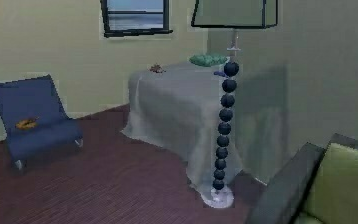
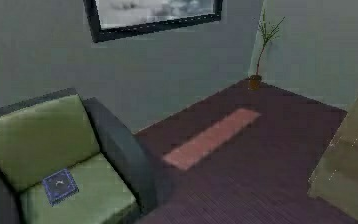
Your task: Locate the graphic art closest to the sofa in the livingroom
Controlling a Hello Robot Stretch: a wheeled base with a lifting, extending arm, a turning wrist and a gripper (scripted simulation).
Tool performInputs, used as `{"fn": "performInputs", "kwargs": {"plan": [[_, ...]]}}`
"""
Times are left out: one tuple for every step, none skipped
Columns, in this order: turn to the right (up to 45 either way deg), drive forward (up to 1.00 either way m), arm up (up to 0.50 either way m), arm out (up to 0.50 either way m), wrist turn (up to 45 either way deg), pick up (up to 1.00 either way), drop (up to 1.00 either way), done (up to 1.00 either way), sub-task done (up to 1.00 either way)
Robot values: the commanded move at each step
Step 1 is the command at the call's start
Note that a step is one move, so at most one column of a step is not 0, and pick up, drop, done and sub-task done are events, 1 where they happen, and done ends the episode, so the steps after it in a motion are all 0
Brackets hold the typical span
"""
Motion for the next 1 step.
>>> {"fn": "performInputs", "kwargs": {"plan": [[-39.0,0.0,0.0,0.0,0.0,0.0,0.0,0.0,0.0]]}}
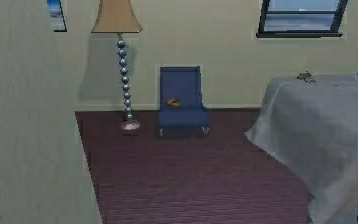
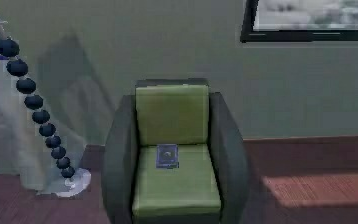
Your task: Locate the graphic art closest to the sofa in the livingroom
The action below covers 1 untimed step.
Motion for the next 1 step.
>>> {"fn": "performInputs", "kwargs": {"plan": [[0.0,1.0,0.0,0.0,0.0,0.0,0.0,0.0,0.0]]}}
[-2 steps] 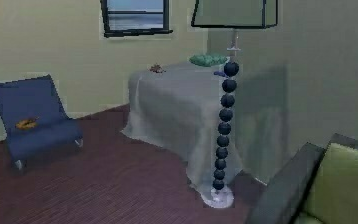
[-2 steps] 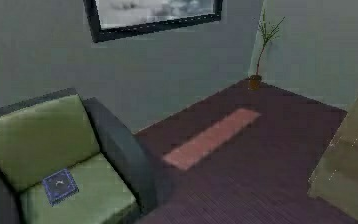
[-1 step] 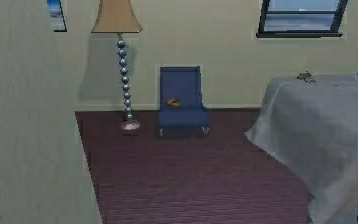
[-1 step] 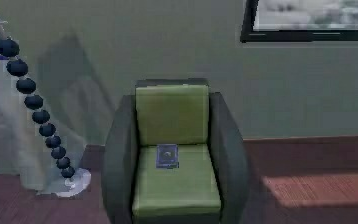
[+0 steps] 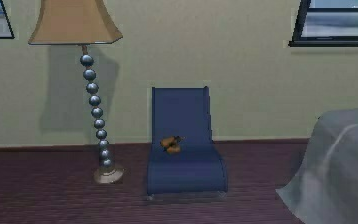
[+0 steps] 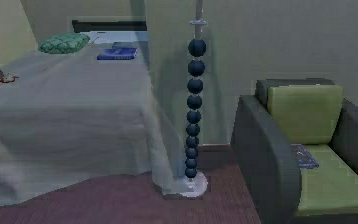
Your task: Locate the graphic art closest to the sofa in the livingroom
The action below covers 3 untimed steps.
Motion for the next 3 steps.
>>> {"fn": "performInputs", "kwargs": {"plan": [[-9.0,0.0,0.0,0.0,0.0,0.0,0.0,0.0,0.0],[0.0,0.3,0.0,0.0,0.0,0.0,0.0,0.0,0.0],[-36.0,0.0,0.0,0.0,0.0,0.0,0.0,0.0,0.0]]}}
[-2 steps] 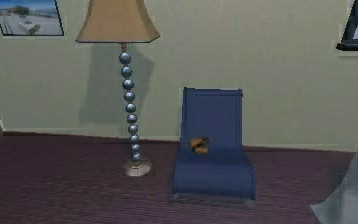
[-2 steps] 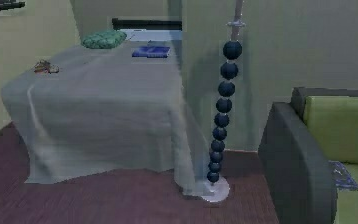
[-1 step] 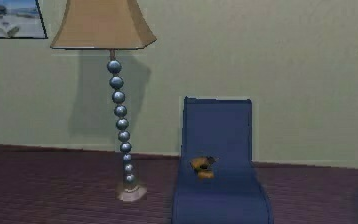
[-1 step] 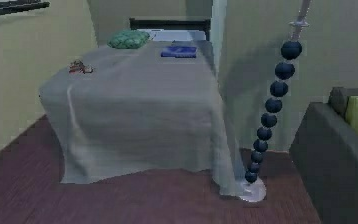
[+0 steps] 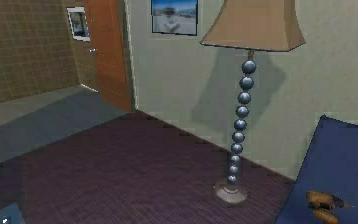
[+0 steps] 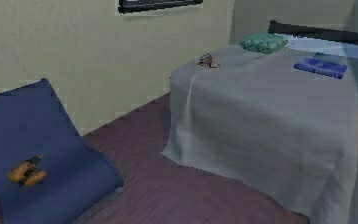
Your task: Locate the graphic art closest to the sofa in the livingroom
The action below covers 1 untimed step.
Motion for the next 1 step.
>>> {"fn": "performInputs", "kwargs": {"plan": [[0.0,0.45,0.0,0.0,0.0,0.0,0.0,0.0,0.0]]}}
